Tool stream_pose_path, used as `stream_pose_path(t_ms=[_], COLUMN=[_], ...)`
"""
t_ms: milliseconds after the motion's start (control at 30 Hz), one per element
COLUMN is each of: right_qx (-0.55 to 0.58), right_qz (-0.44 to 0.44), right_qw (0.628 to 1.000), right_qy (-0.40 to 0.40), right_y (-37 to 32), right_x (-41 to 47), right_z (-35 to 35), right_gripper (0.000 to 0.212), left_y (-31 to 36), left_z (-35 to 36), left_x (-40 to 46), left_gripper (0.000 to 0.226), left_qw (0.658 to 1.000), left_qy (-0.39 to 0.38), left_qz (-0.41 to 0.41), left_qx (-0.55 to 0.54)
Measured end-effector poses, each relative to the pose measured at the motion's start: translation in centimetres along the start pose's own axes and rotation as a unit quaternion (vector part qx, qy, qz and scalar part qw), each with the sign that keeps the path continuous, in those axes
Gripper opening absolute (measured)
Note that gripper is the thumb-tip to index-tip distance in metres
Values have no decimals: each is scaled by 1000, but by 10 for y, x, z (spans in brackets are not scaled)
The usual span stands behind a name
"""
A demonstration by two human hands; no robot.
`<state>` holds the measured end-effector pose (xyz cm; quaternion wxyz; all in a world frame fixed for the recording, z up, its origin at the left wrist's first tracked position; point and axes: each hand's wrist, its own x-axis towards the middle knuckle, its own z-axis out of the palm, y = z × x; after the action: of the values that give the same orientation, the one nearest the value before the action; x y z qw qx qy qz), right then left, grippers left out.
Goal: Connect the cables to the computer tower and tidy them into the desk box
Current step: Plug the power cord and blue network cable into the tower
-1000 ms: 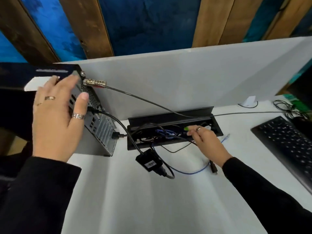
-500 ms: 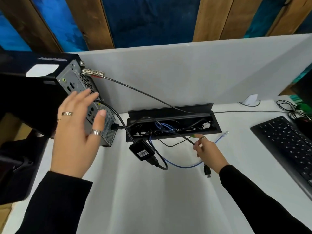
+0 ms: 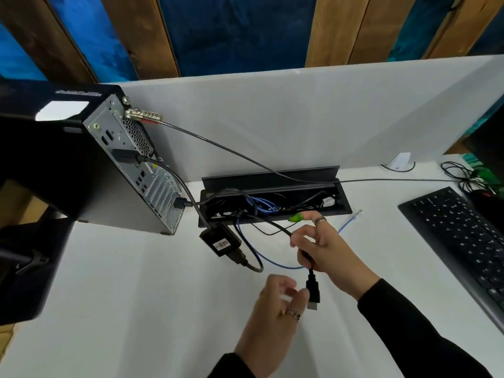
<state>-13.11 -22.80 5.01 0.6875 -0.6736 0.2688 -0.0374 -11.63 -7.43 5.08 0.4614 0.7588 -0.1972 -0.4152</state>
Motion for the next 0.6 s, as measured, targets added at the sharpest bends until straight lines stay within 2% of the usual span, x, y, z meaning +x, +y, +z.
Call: stream_pose_path(t_ms=[100,267,433,533,600], right_qx=[14,23,65,92,76], right_qz=[-7,-13,-12,0,15], right_qw=[1000,999,997,993,997], right_qy=[-2,-23,-51,-71,-27], right_y=[-10,-18,-13,-5,6], right_x=[-5,-17,-25,-19,-10], right_z=[4,8,10,2,-11], right_gripper=[23,24,20,14,8], left_y=[-1,9,7,2,0], left_z=[9,4,-7,-12,-14], left_x=[2,-4,-7,-7,-7], left_gripper=[17,16,18,11,12], left_qw=[999,992,992,993,994], left_qy=[-30,-56,-75,-53,-27], left_qz=[-27,13,19,24,37], left_qx=[-22,-110,-99,-99,-97])
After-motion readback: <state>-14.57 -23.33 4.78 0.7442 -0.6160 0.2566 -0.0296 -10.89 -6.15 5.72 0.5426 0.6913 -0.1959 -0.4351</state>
